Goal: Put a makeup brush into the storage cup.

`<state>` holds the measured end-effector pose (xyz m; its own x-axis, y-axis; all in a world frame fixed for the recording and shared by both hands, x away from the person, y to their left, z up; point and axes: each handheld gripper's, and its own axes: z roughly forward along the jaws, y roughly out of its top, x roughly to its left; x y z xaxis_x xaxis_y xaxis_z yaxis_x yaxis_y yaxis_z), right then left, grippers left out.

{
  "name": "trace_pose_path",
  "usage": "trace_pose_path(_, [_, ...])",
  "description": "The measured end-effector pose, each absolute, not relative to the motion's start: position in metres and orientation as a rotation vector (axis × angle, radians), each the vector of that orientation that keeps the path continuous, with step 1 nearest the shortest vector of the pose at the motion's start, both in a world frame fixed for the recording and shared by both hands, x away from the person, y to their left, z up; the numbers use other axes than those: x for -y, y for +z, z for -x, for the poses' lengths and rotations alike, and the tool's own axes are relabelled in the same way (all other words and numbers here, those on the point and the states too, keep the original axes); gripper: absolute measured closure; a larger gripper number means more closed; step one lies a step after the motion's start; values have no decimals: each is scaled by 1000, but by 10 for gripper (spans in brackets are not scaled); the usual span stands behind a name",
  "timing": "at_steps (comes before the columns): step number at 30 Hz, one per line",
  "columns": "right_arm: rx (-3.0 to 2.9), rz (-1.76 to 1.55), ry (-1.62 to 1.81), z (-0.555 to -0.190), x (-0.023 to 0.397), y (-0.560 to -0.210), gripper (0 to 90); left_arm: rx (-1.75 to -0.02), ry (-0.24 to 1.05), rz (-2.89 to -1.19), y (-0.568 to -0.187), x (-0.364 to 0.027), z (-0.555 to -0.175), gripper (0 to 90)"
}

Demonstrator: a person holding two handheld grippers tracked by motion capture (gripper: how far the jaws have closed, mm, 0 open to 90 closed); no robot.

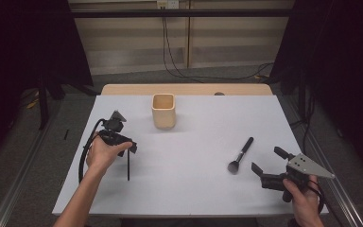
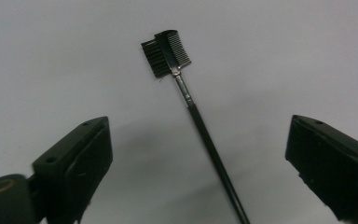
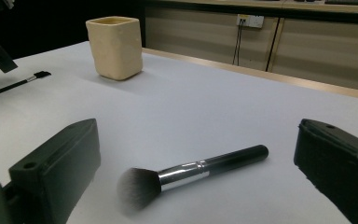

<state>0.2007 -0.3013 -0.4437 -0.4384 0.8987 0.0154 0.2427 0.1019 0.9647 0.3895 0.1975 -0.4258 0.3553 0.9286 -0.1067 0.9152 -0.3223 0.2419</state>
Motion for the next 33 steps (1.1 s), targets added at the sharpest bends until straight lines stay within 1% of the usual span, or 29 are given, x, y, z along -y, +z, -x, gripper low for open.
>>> trace_pose_path(1, [-1768,-1117,1364,-201,301,-444,0,-1652,66,-2363,-428,-196,-390,70])
trace_pose_path(4, [-1770,-1115,1364,-201,301,-444,0,-1665,66,-2401,-432,-193,-391,80])
trace_pose_path(8, [-1771,-1115,1360,-201,301,-444,0,-1683,50,-2419,-438,-189,-393,106])
trace_pose_path(11, [-1773,-1113,1360,-201,301,-444,0,-1689,44,-2460,-444,-189,-396,155])
trace_pose_path(14, [-1772,-1112,1363,-200,302,-444,0,-1696,33,-2483,-448,-188,-397,158])
trace_pose_path(16, [-1770,-1116,1364,-200,301,-444,0,-1702,43,-2483,-451,-186,-396,187])
trace_pose_path(18, [-1773,-1113,1362,-200,301,-444,0,-1709,69,-2487,-450,-186,-395,197])
trace_pose_path(19, [-1773,-1113,1361,-200,301,-444,0,-1714,94,-2499,-450,-185,-395,232])
trace_pose_path(20, [-1771,-1115,1359,-200,301,-444,0,-1716,108,-2496,-451,-184,-394,247])
trace_pose_path(29, [-1773,-1106,1359,-200,301,-444,0,-1751,117,-2462,-452,-184,-392,251])
trace_pose_path(33, [-1773,-1110,1362,-200,301,-444,0,-1786,101,-2464,-451,-182,-393,286])
